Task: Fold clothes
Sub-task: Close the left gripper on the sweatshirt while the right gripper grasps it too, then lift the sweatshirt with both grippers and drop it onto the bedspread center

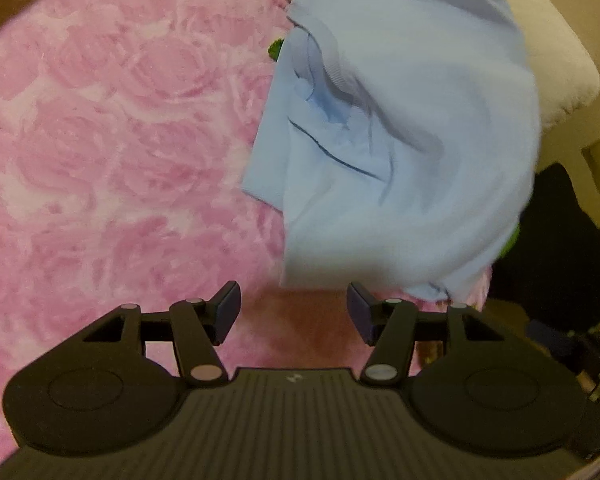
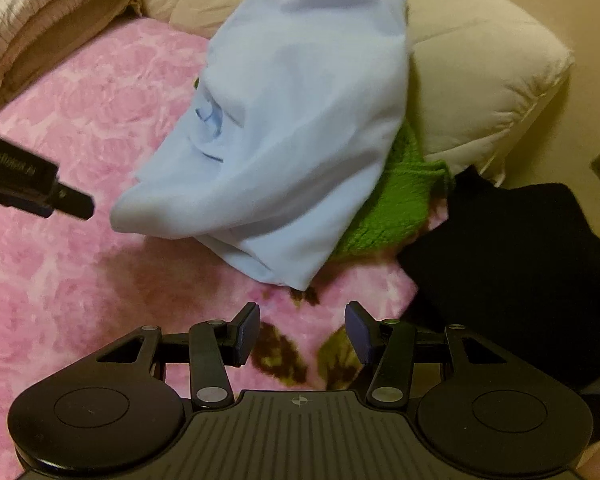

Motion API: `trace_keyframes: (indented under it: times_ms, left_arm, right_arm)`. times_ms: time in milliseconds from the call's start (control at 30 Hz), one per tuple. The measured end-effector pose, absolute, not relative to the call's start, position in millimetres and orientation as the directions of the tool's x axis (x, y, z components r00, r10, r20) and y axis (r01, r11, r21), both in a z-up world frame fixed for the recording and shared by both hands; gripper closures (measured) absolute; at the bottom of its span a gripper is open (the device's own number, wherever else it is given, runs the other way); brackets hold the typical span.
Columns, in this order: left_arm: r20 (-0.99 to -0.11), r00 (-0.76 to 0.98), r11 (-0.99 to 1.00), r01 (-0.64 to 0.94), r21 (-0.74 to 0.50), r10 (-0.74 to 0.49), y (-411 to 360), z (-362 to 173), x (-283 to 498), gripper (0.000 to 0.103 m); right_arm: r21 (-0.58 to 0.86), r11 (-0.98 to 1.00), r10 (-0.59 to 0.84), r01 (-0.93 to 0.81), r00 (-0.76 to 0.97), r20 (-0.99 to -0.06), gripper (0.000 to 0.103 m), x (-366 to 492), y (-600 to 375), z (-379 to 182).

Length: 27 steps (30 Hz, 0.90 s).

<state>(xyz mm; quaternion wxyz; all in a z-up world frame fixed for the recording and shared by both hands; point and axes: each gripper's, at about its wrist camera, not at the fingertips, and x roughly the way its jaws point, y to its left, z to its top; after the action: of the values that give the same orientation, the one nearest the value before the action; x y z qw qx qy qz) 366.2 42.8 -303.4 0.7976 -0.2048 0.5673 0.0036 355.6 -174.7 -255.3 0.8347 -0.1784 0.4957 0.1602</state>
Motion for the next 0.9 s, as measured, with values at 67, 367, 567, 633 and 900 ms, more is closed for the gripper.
trace_keyframes:
  times_ms: [67, 367, 567, 633, 900]
  left_arm:
    - [-0.903, 0.352, 0.905, -0.250, -0.344, -0.246, 44, -319, 376, 0.048]
    - [-0.840, 0.385, 0.783, -0.348, -0.516, -0.382, 51, -375, 392, 0.084]
    - [-0.793, 0.454, 0.783, -0.275, -0.558, -0.406, 44, -343, 381, 0.103]
    - [-0.773, 0.497, 0.794, -0.238, -0.560, -0.396, 46, -316, 371, 0.103]
    - [-0.585, 0.748, 0.775, -0.155, -0.613, -0.313, 87, -182, 288, 0.103]
  right_arm:
    - [-0.143, 0.881, 0.088, -0.451, 0.454, -0.887, 0.052, 361, -172, -271]
    - [-0.168, 0.898, 0.071, -0.407, 0.510, -0.857, 0.052, 394, -173, -328]
    - [-0.124, 0.877, 0.182, -0.463, 0.561, -0.808, 0.090, 382, -172, -299]
    - [-0.112, 0.879, 0.210, -0.463, 0.587, -0.782, 0.090, 373, -173, -275]
    - [-0.091, 0.861, 0.358, -0.501, 0.723, -0.591, 0.092, 329, -158, -158]
